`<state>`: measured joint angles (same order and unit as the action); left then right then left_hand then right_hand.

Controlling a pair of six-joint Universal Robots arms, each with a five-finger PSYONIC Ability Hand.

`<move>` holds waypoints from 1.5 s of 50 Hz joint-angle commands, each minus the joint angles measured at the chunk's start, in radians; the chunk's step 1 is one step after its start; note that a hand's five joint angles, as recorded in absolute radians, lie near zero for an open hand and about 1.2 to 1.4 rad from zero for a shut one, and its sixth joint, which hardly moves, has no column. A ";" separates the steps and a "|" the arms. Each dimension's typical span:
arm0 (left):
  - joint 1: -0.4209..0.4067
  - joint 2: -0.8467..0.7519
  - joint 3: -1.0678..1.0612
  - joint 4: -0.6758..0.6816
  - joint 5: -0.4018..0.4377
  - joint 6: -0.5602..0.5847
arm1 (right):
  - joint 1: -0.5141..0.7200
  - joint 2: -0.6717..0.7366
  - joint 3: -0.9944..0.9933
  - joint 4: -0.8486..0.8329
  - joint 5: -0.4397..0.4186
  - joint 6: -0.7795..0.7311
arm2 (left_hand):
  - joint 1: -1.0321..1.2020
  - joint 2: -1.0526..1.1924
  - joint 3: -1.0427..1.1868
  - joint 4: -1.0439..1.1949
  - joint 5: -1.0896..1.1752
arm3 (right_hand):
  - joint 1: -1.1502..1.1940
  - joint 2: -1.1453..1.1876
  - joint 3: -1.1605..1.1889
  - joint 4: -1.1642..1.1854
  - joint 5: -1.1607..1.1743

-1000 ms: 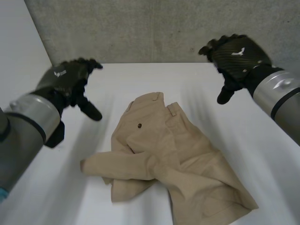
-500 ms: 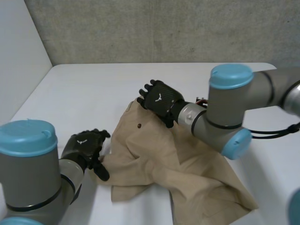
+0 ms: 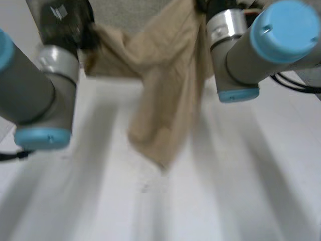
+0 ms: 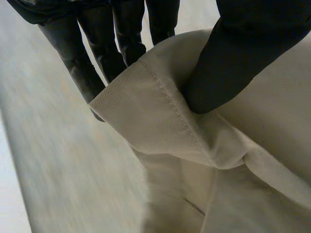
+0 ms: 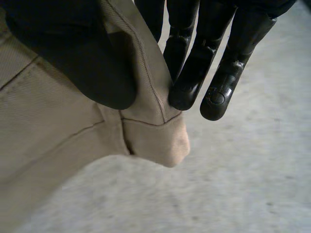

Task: Fold the shorts.

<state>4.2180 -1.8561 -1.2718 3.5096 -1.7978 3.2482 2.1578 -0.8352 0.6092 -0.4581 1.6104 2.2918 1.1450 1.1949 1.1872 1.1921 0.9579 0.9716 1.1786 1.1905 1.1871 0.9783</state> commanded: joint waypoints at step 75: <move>0.062 -0.189 -0.189 -0.330 0.121 -0.005 | -0.207 -0.065 0.460 0.628 -0.254 0.597 | -0.858 -0.908 -0.900 -0.905 -0.846 | -0.596 -0.803 -0.815 -0.812 -0.777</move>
<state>4.2667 -1.9678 -1.5086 3.1878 -1.6796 3.2414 1.9461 -0.9875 1.1723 0.1734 1.3300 2.8417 0.2041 0.2055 0.2155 0.2064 0.0478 0.2164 0.2625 0.2644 0.2546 0.0921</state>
